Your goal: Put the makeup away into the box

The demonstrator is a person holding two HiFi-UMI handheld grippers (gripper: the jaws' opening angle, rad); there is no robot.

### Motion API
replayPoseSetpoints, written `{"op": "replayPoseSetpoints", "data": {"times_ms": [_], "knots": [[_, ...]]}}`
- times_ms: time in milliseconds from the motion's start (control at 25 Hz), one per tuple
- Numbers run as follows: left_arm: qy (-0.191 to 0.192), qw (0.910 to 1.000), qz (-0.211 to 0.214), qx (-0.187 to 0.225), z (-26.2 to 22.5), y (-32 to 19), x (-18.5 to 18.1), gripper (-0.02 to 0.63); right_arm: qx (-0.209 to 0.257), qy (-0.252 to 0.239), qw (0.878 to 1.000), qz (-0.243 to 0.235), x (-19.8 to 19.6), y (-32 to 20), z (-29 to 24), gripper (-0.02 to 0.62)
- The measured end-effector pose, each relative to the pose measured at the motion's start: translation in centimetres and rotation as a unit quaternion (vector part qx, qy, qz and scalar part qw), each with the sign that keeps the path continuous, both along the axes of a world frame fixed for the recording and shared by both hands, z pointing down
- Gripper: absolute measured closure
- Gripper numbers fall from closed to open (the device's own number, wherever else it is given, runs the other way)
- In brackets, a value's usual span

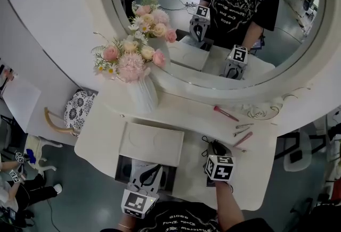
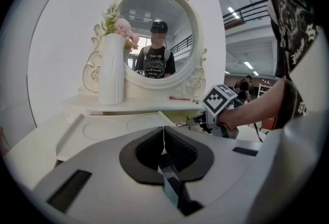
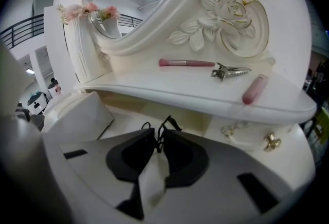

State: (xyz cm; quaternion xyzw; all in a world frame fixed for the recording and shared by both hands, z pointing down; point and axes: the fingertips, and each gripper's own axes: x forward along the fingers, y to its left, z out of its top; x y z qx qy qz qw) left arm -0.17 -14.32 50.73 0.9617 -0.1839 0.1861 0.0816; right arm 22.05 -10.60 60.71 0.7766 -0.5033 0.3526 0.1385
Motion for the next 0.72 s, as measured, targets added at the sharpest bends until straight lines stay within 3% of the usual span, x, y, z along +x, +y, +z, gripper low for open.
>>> {"op": "replayPoseSetpoints", "data": {"times_ms": [360, 720], "knots": [[0.003, 1.0, 0.001, 0.003, 0.0, 0.4, -0.3, 0.59, 0.019, -0.004, 1.0, -0.019, -1.9, 0.5, -0.7, 0.572], [0.011, 0.9999, 0.002, 0.006, -0.4, 1.4, -0.6, 0.589, 0.03, -0.001, 0.999, -0.039, -3.5, 1.7, -1.7, 0.573]]}}
